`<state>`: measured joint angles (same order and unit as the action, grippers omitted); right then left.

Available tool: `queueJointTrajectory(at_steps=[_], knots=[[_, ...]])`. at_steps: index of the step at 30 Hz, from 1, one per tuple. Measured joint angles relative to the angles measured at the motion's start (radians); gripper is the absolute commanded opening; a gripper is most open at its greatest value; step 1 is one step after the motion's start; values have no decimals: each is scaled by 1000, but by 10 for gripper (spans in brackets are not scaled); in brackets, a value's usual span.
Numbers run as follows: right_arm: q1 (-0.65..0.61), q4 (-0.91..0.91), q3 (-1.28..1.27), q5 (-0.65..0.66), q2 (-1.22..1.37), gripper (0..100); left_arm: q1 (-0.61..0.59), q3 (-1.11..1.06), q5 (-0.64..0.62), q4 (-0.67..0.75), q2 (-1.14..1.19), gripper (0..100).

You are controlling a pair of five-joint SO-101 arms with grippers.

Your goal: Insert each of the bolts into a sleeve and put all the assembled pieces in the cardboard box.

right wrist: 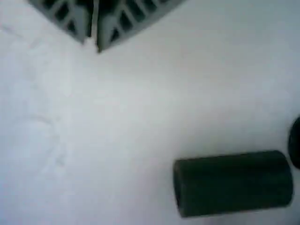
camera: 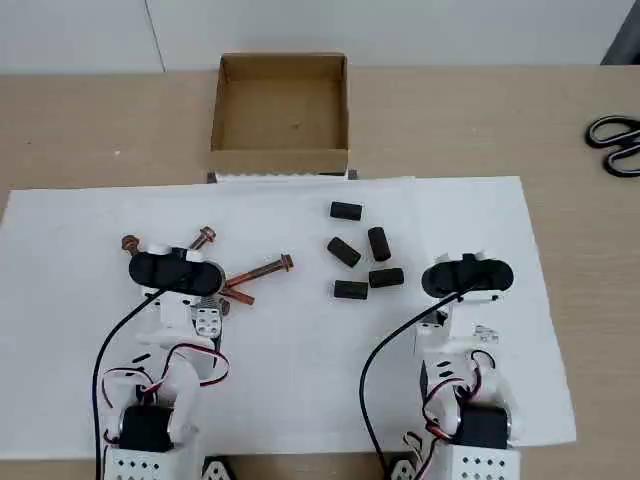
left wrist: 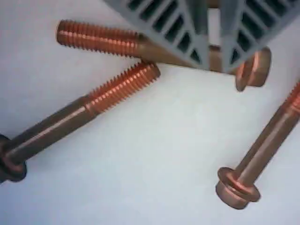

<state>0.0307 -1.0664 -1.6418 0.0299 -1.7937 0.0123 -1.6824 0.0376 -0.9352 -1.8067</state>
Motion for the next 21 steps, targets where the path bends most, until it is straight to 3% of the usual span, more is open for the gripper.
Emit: queueJointTrajectory(at_steps=[10,21], knots=[[0,-163,339,-68,35,3,0,143,-25,-161,0,7],[-2,-339,922,-77,601,3,0,405,-41,-322,2,7]])
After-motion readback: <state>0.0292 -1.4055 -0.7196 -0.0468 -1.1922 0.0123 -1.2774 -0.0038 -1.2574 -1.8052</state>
